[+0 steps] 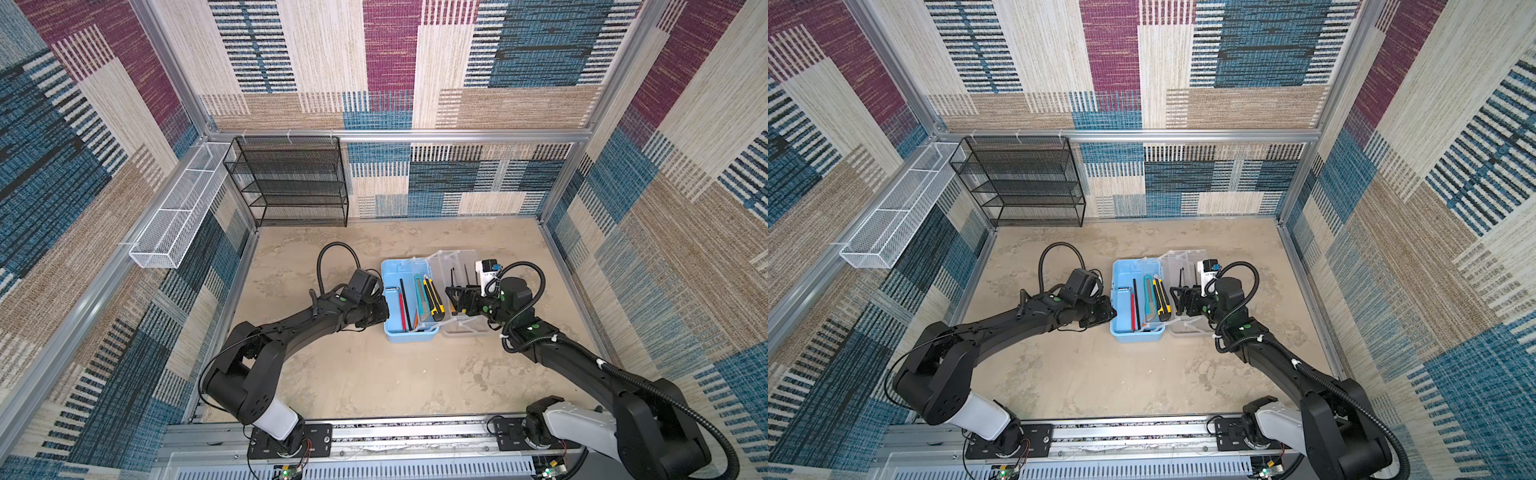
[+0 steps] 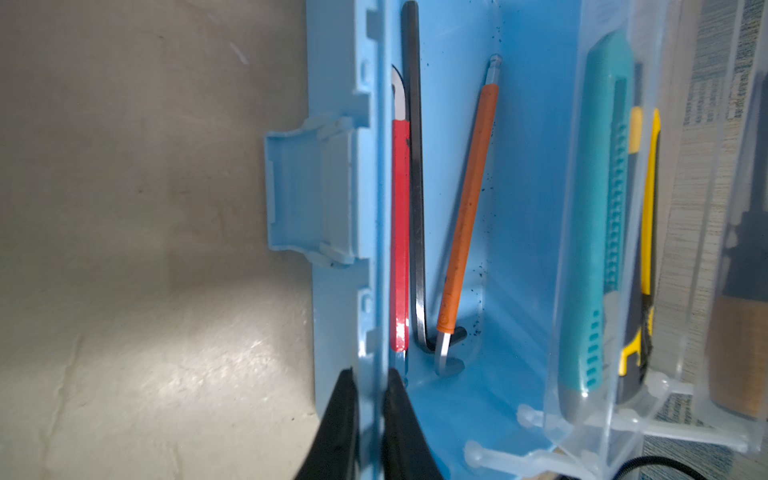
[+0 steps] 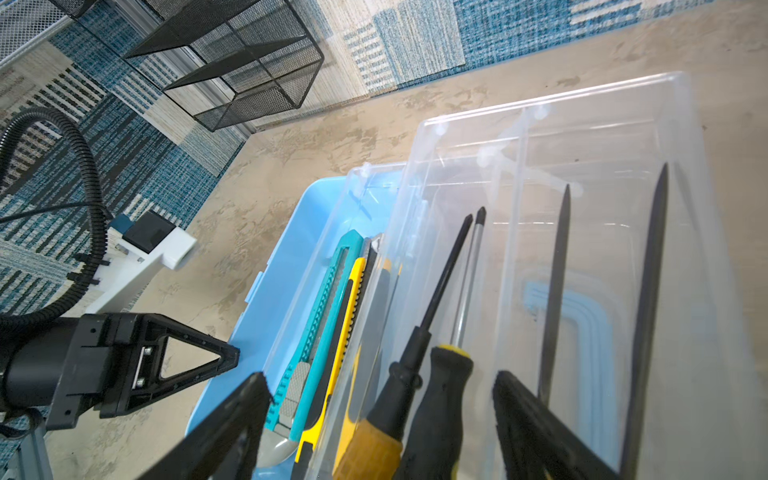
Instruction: Pack the tool kit
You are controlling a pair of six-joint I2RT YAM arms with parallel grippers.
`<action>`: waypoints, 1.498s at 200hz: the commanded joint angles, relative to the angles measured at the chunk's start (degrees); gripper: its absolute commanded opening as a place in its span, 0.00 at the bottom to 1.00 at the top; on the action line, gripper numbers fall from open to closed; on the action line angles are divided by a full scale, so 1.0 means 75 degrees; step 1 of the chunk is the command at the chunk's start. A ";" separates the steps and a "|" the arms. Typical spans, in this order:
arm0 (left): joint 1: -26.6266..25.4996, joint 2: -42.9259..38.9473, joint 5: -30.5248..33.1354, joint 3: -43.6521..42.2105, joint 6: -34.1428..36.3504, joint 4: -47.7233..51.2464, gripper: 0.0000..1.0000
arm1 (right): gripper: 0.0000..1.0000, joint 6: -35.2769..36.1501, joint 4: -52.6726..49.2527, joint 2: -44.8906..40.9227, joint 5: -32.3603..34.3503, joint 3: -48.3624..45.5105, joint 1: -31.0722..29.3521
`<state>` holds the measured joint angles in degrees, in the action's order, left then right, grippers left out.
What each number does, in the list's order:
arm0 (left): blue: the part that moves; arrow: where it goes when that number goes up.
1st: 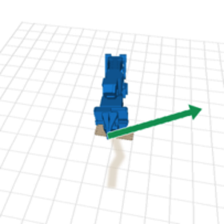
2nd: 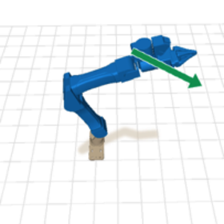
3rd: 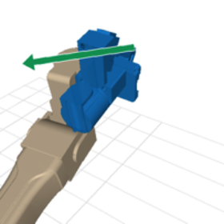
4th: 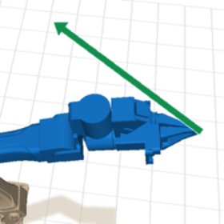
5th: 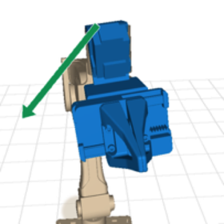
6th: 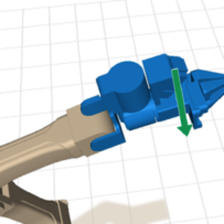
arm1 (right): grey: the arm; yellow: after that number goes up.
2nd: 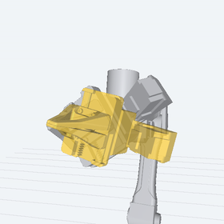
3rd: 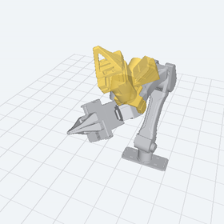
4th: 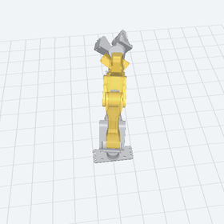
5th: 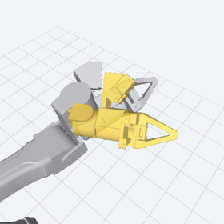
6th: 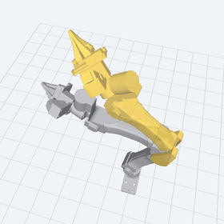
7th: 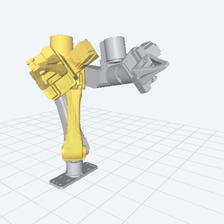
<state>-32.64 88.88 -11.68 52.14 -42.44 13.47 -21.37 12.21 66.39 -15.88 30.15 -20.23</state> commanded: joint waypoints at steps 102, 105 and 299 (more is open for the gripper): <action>0.0197 -0.1050 0.0676 -0.0239 0.0502 0.0565 0.37 | 0.95 0.0220 -0.1407 -0.0961 0.0989 0.0540 -0.0211; 0.0184 -0.1057 0.0678 -0.0217 0.0511 0.0570 0.37 | 0.96 0.0242 -0.1424 -0.0990 0.1042 0.0530 -0.0209; -0.0640 -0.0169 0.0550 0.0839 0.0748 0.0322 0.40 | 0.90 0.0171 -0.1115 -0.1167 0.0188 -0.0285 0.0707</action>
<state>-37.52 88.88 -9.39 59.02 -38.76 15.79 -19.64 1.39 56.53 -12.43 27.38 -14.87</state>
